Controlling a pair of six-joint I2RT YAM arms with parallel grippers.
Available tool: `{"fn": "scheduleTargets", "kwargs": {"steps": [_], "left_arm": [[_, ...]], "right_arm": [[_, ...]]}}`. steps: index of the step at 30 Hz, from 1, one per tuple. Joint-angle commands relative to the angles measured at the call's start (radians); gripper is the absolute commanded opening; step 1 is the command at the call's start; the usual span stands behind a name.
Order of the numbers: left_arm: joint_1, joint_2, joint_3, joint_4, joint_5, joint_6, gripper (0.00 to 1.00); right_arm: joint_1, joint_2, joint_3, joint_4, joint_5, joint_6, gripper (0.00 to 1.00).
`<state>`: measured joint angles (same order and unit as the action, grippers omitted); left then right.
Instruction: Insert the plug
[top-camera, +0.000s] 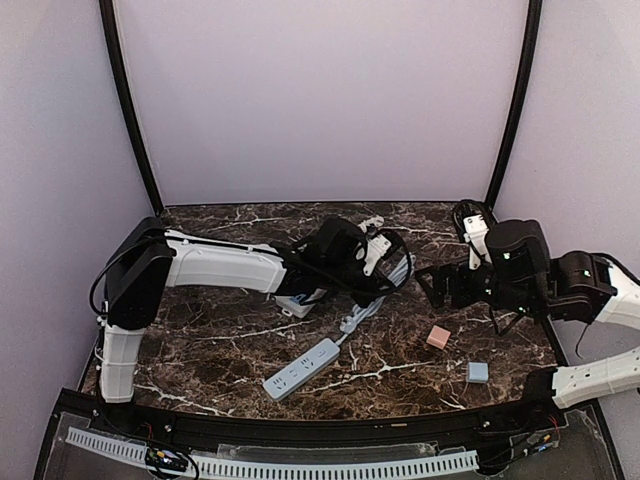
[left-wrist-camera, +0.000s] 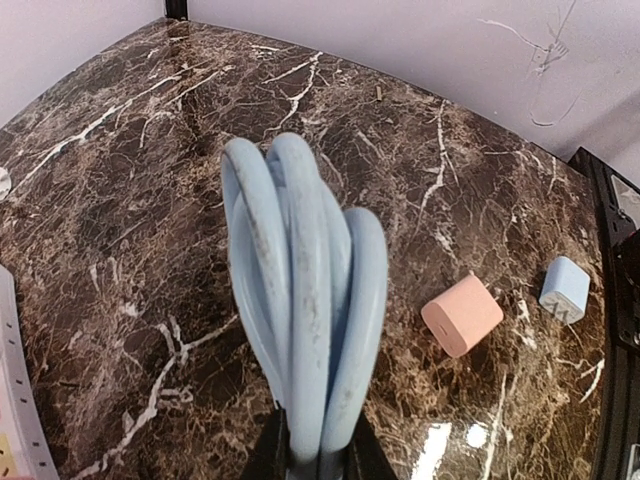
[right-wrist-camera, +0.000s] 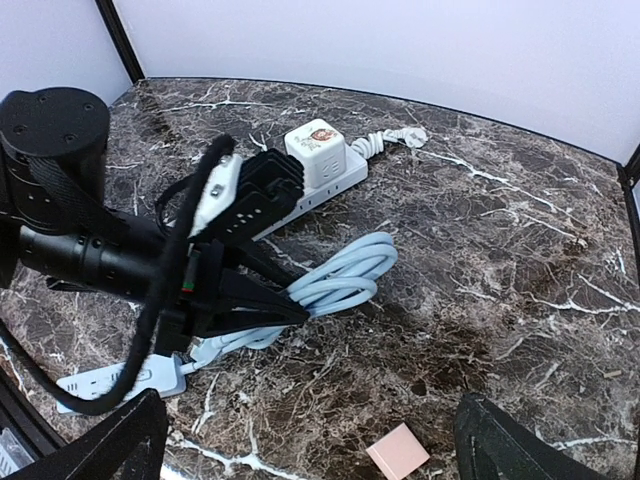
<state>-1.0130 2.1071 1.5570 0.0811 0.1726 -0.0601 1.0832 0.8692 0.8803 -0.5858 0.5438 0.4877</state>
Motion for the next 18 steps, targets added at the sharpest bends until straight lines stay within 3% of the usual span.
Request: {"fn": "scheduleTargets", "kwargs": {"steps": [1, 9, 18], "left_arm": [[-0.004, 0.069, 0.096, 0.074, -0.027, -0.013, 0.10], [-0.002, 0.190, 0.197, 0.082, -0.114, 0.023, 0.11], [0.010, 0.347, 0.455, 0.038, -0.066, 0.102, 0.13]], "right_arm": [[-0.007, -0.005, -0.013, -0.006, 0.023, 0.016, 0.99], [-0.007, 0.019, -0.010, -0.005, 0.021, 0.023, 0.99], [-0.007, 0.046, -0.007, -0.001, 0.031, 0.033, 0.99]]}}
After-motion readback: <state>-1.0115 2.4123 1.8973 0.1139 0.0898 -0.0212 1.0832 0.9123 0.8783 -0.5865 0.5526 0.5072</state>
